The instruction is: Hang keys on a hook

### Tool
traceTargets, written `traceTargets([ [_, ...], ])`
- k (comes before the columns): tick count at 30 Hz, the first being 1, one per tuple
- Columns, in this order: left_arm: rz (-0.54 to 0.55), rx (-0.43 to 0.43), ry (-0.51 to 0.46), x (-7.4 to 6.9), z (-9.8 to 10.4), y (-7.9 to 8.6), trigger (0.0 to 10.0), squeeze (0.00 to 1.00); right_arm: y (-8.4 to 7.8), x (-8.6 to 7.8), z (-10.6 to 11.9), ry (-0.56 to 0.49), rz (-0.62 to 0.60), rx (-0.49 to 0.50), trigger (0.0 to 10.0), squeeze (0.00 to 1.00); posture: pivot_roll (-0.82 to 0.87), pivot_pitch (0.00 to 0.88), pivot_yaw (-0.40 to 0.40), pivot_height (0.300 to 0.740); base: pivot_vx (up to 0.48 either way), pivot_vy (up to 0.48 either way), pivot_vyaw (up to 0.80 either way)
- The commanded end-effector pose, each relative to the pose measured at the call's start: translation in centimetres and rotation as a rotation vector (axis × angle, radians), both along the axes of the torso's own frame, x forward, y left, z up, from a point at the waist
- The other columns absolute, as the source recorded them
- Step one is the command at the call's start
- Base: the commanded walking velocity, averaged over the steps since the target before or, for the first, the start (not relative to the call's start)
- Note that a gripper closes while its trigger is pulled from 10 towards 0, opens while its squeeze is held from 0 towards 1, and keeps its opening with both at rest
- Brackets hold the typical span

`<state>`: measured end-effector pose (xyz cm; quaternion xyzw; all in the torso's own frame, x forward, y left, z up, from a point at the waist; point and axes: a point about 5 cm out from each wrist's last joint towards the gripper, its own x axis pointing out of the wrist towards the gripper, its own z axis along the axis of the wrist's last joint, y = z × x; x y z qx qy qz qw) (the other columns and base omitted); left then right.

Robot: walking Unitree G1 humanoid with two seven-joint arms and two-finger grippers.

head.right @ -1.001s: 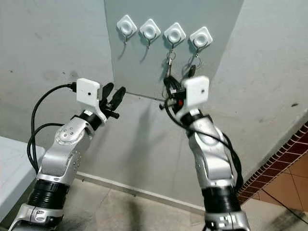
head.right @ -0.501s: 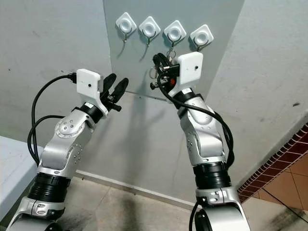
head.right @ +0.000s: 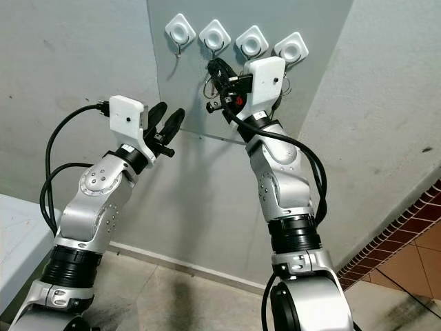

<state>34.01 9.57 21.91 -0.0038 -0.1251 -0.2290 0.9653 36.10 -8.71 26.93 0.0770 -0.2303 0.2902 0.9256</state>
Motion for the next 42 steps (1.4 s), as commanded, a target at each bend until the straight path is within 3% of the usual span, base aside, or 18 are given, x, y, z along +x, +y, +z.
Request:
traceTargets([
  [1, -0.014, -0.002, -0.023, 0.1, 0.6, -0.3, 10.0, 0.00, -0.3, 0.1, 1.2, -0.040, 0.010, 0.018, 10.0, 0.00, 0.12, 0.026, -0.051, 0.740, 0.000, 0.000, 0.00],
  [25, -0.013, -0.009, -0.024, 0.0, 0.7, -0.4, 10.0, 0.00, 0.7, 1.7, 1.3, 0.033, 0.084, 0.113, 10.0, 0.00, 0.13, 0.034, -0.057, 0.740, 0.000, 0.000, 0.00],
  [42, -0.006, -0.020, -0.022, -0.1, 0.6, -0.3, 10.0, 0.00, 0.5, 2.1, 2.1, -0.006, 0.068, 0.163, 10.0, 0.00, 0.13, 0.041, -0.062, 0.740, 0.000, 0.000, 0.00],
])
